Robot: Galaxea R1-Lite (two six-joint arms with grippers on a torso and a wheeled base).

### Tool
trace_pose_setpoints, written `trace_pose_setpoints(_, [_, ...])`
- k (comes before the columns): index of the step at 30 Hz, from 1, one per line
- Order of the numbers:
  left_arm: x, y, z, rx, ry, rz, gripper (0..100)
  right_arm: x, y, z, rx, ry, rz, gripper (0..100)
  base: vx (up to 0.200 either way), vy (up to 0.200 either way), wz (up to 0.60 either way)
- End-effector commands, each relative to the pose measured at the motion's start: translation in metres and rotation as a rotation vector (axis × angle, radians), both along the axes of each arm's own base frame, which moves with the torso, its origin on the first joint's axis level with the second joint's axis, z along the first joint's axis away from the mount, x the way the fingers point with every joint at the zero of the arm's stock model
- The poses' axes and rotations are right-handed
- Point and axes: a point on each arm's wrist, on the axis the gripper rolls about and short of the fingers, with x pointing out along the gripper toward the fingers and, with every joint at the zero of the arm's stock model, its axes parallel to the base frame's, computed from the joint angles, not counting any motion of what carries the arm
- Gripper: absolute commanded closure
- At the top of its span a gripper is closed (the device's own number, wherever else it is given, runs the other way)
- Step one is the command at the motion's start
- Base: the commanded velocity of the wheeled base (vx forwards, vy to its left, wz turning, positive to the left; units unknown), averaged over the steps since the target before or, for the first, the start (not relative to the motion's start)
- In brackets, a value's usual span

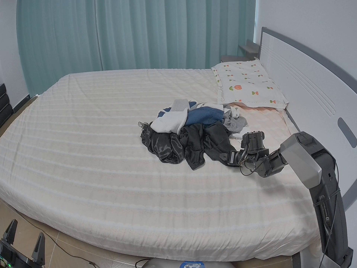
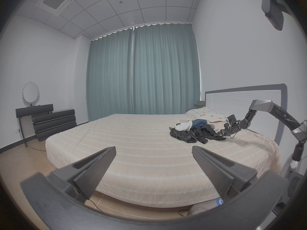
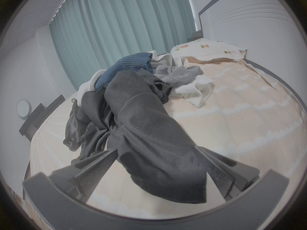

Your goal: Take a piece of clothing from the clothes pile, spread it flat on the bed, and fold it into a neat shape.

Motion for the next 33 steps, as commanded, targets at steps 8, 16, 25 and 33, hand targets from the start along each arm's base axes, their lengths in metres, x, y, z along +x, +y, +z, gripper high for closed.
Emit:
trace_pose_setpoints(8, [0.000, 0.000, -0.005, -0.001, 0.004, 0.001, 0, 0.002, -0.011, -0.009, -0.016, 0.010, -0.016, 0, 0.000, 0.000, 0.00])
trace_pose_setpoints(16, [0.000, 0.000, -0.005, -0.001, 0.006, 0.001, 0, 0.000, 0.002, -0.020, -0.008, 0.021, 0.006, 100, 0.000, 0.000, 0.00])
trace_pose_setpoints(25, [0.000, 0.000, -0.005, -0.001, 0.006, 0.002, 0, -0.005, -0.003, 0.019, 0.080, -0.059, -0.028, 100, 0.000, 0.000, 0.00])
trace_pose_setpoints(33, [0.000, 0.000, -0.005, -0.004, 0.004, 0.002, 0, -0.069, -0.017, 0.056, 0.273, 0.089, 0.008, 100, 0.000, 0.000, 0.00])
